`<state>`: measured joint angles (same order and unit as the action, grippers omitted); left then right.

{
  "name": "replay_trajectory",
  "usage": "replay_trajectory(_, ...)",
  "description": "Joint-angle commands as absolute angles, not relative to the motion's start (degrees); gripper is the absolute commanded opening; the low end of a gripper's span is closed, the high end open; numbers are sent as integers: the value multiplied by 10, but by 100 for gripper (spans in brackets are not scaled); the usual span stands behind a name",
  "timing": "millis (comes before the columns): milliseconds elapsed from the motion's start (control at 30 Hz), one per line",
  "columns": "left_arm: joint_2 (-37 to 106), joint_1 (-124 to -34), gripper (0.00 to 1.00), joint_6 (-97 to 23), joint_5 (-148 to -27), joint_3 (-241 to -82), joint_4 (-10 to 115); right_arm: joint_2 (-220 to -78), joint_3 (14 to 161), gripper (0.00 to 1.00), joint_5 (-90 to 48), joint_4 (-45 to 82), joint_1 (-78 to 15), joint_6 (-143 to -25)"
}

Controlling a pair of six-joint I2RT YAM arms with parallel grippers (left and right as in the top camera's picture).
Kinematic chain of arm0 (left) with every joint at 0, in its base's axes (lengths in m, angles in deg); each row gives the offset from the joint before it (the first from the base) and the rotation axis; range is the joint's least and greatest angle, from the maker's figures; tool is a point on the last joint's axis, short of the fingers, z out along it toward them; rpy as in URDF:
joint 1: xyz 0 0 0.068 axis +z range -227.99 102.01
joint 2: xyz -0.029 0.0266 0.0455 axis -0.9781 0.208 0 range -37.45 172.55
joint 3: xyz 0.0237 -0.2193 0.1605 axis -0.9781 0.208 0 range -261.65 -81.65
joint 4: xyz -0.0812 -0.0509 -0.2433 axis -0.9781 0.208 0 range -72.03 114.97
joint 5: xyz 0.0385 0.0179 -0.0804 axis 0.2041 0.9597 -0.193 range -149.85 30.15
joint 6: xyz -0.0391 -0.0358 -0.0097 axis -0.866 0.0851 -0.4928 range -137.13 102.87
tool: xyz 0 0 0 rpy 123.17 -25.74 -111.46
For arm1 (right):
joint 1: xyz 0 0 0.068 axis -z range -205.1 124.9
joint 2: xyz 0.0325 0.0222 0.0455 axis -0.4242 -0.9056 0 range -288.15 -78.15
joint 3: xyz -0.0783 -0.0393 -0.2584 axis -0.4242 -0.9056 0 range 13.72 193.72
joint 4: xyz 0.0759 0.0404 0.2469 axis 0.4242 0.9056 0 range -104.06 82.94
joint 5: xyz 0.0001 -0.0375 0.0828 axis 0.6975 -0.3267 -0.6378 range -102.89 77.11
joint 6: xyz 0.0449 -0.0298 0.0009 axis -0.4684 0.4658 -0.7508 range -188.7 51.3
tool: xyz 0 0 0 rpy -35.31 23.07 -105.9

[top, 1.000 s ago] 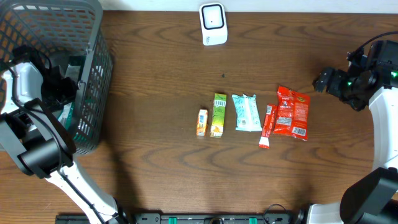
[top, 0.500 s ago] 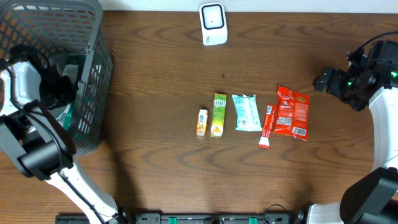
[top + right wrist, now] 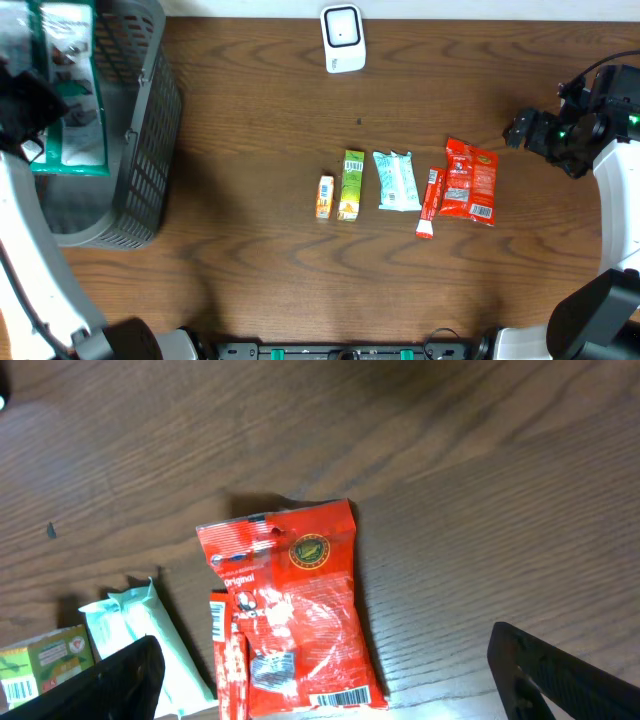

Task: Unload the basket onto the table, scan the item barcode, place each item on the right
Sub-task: 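Grasp the green 3M gloves pack in the basket with the left gripper, then carry the gloves pack and lay it left of the orange carton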

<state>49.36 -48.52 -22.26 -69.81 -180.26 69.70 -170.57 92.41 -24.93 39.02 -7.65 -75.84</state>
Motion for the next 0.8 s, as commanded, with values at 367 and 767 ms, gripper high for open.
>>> replay_trajectory(367, 290, -592, 7, -294, -729, -1794, 755, -1708, 930, 99, -252, 391, -73, -753)
replay_trajectory(767, 325, -833, 7, -412, -721, -1558, 709, -1708, 930, 99, -252, 391, -73, -753)
